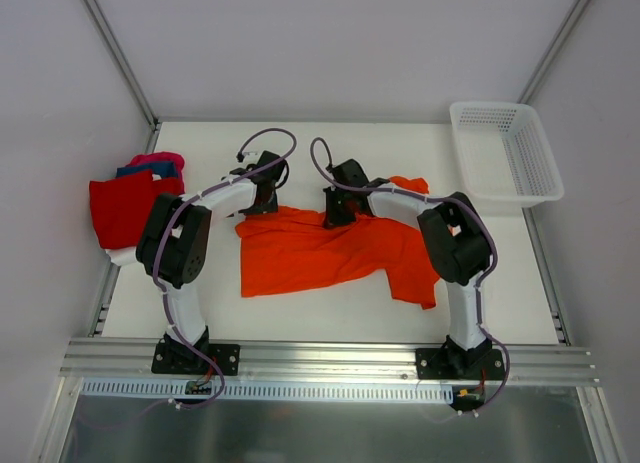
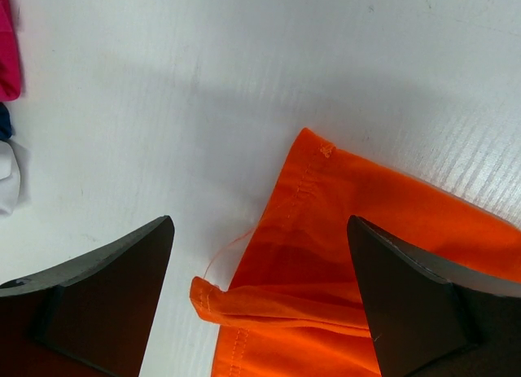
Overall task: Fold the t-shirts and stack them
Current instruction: Fold the tshirt
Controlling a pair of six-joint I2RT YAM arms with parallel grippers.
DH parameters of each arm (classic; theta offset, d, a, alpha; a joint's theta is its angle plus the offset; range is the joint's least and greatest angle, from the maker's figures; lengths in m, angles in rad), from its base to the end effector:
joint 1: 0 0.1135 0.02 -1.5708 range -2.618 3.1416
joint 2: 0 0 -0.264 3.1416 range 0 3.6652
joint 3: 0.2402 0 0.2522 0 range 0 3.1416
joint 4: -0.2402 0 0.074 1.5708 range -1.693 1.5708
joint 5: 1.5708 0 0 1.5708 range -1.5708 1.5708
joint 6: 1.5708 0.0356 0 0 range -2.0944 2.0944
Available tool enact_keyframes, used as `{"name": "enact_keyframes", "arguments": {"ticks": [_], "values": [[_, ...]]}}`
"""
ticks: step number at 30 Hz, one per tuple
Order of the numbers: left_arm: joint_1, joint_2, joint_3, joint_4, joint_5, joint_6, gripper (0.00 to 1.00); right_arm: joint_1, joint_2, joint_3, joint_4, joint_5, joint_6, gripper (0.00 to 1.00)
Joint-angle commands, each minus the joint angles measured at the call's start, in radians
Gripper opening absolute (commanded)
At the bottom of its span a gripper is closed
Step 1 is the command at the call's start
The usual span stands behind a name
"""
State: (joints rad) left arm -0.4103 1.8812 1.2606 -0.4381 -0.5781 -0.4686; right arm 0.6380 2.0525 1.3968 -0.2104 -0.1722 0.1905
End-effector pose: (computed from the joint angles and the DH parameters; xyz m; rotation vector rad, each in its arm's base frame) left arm 0.3614 -0.1360 0.1807 -0.2585 2.4105 0.3813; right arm 0.3528 0.2692 0.1626 -0.6332 2.4243 0.5685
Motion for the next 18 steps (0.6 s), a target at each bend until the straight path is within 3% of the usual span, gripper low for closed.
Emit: {"name": "enact_keyframes", "arguments": {"ticks": [1, 11, 18], "values": [[0.011, -0.017, -0.013, -0.001, 0.007, 0.016, 0.89, 0.002, -0.003, 0.068, -0.105, 0.054, -0.040, 0.00], [0.053, -0.024, -0.030, -0.002, 0.026, -0.011, 0.88, 0.002, 0.143, 0.218, -0.115, 0.005, -0.003, 0.01], [0.132, -0.016, 0.002, -0.007, 0.099, -0.008, 0.87, 0.002, 0.094, 0.174, -0.069, -0.006, 0.006, 0.01]]}}
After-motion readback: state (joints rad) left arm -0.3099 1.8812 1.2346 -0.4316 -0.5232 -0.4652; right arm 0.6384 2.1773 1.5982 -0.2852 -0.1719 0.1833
